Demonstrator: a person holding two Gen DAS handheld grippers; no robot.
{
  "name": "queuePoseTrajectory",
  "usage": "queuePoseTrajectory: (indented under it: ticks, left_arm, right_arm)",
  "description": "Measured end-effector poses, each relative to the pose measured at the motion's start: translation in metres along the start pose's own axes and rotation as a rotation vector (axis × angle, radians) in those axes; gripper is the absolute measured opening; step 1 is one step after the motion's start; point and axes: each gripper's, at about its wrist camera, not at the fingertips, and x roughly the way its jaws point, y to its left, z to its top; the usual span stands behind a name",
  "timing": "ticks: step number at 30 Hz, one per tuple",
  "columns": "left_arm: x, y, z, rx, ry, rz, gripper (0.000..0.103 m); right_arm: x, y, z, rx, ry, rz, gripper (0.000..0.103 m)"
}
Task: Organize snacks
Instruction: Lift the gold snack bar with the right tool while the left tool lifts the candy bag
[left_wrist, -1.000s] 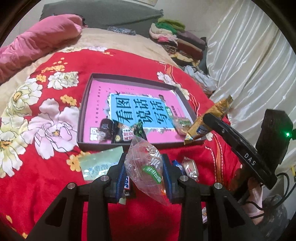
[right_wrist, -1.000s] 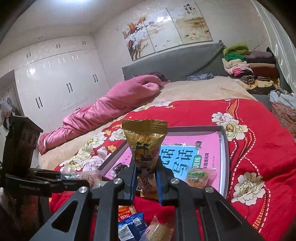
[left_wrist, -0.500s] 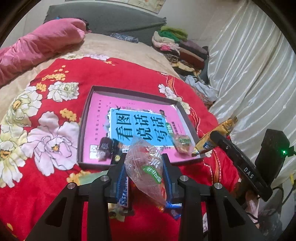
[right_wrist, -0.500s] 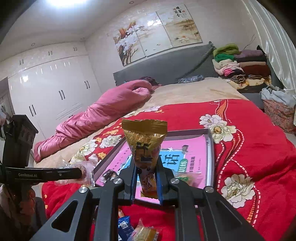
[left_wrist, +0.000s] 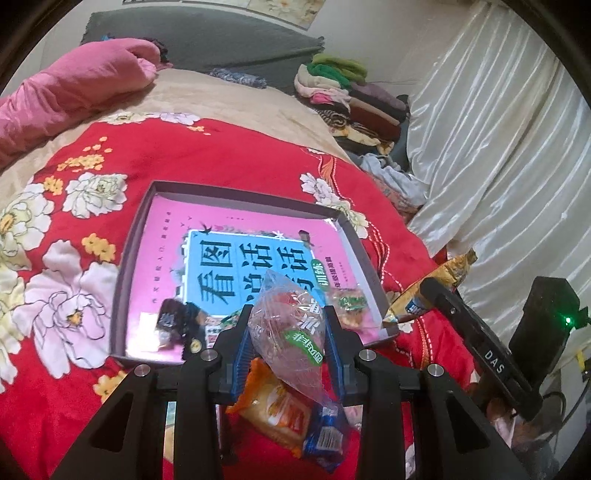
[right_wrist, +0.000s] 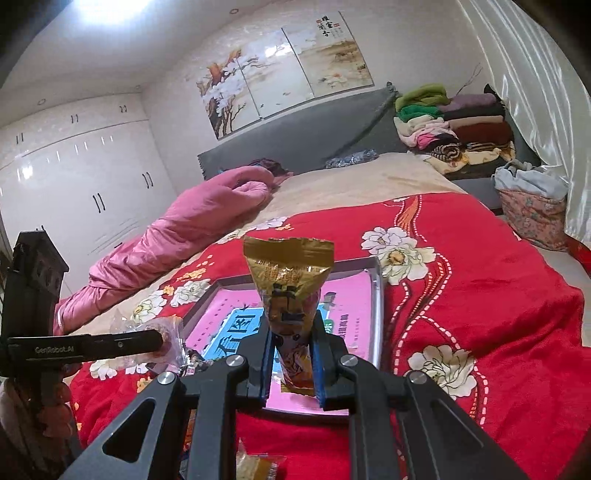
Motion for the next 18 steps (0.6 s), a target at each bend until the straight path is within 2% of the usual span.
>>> queuePoseTrajectory:
  ticks: [18]
  left_arm:
    - [0.035, -0.013, 0.005, 0.012, 0.029, -0.002, 0.036]
  right_arm:
    - [0.006, -0.011, -0.003, 0.026, 0.029, -0.059, 0.018]
